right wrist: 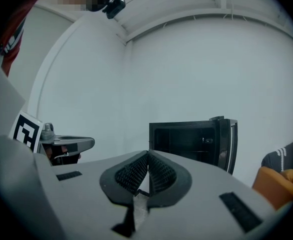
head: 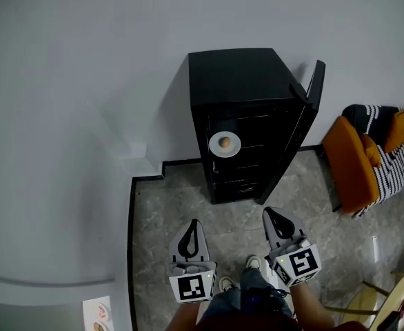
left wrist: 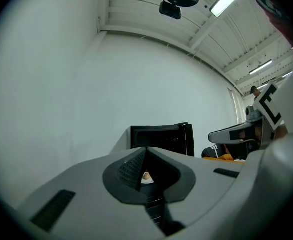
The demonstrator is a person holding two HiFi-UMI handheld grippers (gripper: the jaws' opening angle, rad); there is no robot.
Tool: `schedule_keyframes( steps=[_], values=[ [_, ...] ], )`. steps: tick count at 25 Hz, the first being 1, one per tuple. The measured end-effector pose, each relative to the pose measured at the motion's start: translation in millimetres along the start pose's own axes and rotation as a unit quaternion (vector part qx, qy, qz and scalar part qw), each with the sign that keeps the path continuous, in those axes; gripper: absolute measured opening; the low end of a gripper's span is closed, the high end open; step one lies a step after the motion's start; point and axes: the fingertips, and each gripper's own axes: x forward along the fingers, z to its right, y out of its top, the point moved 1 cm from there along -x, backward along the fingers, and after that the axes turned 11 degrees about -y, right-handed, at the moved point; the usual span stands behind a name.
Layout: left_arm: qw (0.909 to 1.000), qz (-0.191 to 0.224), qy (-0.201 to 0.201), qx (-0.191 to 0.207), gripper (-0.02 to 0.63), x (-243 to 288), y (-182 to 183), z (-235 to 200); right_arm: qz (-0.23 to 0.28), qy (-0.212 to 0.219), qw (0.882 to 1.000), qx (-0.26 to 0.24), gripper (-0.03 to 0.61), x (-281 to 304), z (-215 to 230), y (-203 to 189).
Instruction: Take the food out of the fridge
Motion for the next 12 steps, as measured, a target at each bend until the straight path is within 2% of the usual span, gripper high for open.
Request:
schedule_keyframes(
  steps=[3,7,10,12],
  values=[
    [1.0,0.001,-0.001,0.002,0.014,14,1,3,-0.02,0.001,1.0,-0.006,0.021,8,10,-1],
    [1.0,-0.004,0.003,0.001,0.014,38,4,8,0.017,0.01,1.0,0.001,0.021,25,28,8],
    [1.0,-0.004,0.007,0.003,0.014,58,6,13,0.007,0.015,1.0,0.003,0.021,37,44,10],
    [0.9999,-0.003,0.01,0.006,0.014,72,8,17,0.02,0.021,1.0,0.008,0.021,46,56,11]
  ],
)
